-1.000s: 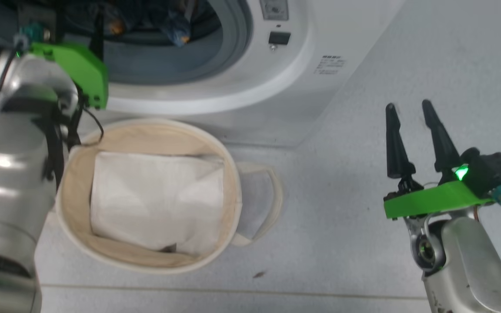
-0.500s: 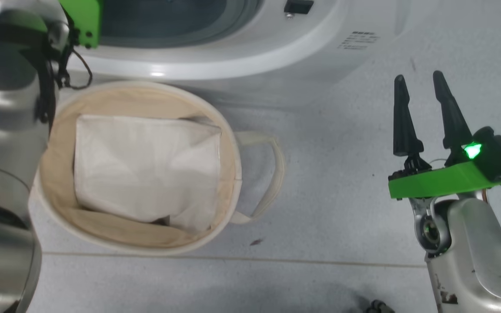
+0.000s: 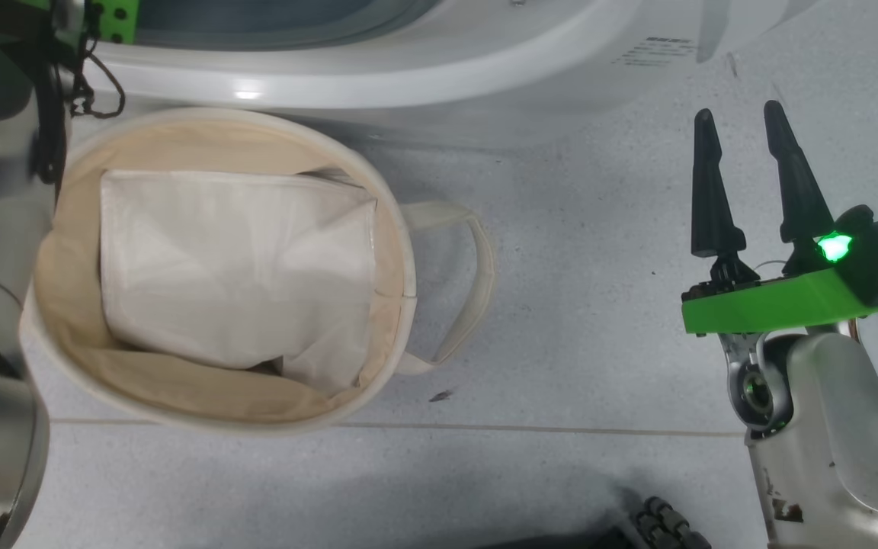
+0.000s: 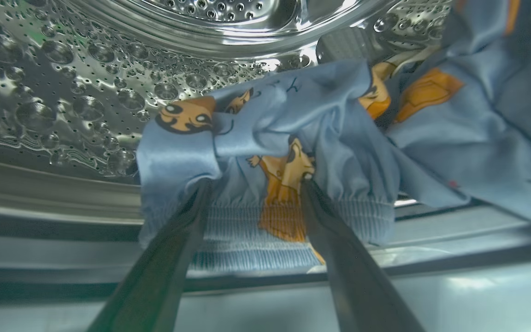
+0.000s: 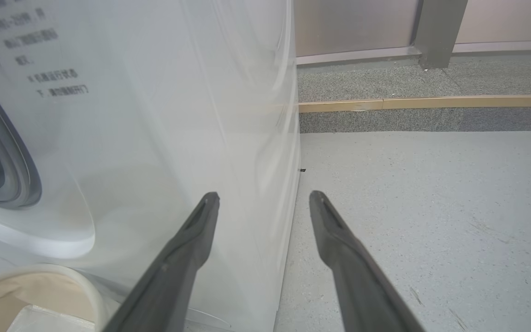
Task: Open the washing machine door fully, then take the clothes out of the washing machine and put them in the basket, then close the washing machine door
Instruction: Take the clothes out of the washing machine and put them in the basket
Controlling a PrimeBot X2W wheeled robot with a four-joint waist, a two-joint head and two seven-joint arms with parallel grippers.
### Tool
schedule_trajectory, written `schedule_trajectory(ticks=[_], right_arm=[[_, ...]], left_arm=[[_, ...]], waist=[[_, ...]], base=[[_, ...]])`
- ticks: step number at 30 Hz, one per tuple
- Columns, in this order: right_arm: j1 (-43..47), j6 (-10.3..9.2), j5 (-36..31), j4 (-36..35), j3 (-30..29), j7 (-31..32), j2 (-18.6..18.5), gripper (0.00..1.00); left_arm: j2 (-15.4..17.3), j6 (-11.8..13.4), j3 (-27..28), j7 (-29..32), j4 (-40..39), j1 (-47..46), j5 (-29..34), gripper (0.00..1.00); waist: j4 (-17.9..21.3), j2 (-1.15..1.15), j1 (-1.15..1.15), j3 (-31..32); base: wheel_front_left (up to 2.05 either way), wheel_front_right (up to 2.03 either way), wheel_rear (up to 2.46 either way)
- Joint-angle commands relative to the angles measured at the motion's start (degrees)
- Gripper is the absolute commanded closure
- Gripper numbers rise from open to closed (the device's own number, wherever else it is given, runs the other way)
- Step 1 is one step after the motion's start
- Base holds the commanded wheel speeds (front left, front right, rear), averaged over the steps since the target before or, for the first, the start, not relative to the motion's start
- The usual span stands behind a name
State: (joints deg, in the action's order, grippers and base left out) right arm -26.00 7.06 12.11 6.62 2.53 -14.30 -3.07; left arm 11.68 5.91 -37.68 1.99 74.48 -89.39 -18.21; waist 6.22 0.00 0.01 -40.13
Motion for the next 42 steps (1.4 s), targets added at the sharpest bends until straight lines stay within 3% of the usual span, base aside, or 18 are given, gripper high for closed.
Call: schedule_trajectory(ticks=[1, 6, 7, 8, 24, 31, 42], right_arm=[[0.4, 0.43, -0.3, -1.9, 1.0, -0.7, 0.2, 0.00], [0.4, 0.43, -0.1, -2.1, 0.9, -0.7, 0.2, 0.00], [0.4, 0.43, -0.1, -2.1, 0.8, -0.7, 0.2, 0.00], [0.5, 0.43, -0.2, -2.0, 0.8, -0.7, 0.2, 0.00], [1.3, 0.43, -0.2, -0.3, 0.6, -0.7, 0.2, 0.00], [3.0, 0.43, 0.5, 1.6, 0.6, -0.7, 0.2, 0.00], [6.6, 0.43, 1.5, 5.2, 1.7, -0.7, 0.2, 0.00]], left_arm=[[2.9, 0.6, 0.1, 0.8, -0.7, -2.8, 0.8, 0.00], [3.5, 0.8, 0.0, 1.7, -0.6, -2.1, 0.3, 0.00], [3.5, 0.6, 0.0, 1.6, -0.6, -1.9, 0.2, 0.18], [3.4, 0.4, 0.0, 1.7, -0.6, -1.6, 0.0, 1.00], [1.7, -3.5, 3.2, -4.5, -0.5, 3.2, -5.9, 1.00], [1.1, -7.1, 7.3, -9.5, -0.5, 8.7, -11.4, 1.00], [-1.0, -12.5, 8.7, -14.5, -0.7, 21.6, -15.7, 1.00]], waist=[[0.2, 0.00, -0.01, -0.4], [0.4, 0.00, -0.01, -0.6], [0.4, 0.00, -0.01, -0.5], [0.3, 0.00, -0.01, -0.2], [-0.5, 0.00, -0.01, 5.3], [-1.0, 0.00, -0.01, 11.1], [-2.3, 0.00, -0.01, 22.3]], base=[[0.00, 0.00, 0.00], [0.00, 0.00, 0.00], [0.00, 0.00, 0.00], [0.00, 0.00, 0.00], [0.00, 0.00, 0.00], [0.00, 0.00, 0.00], [0.00, 0.00, 0.00]])
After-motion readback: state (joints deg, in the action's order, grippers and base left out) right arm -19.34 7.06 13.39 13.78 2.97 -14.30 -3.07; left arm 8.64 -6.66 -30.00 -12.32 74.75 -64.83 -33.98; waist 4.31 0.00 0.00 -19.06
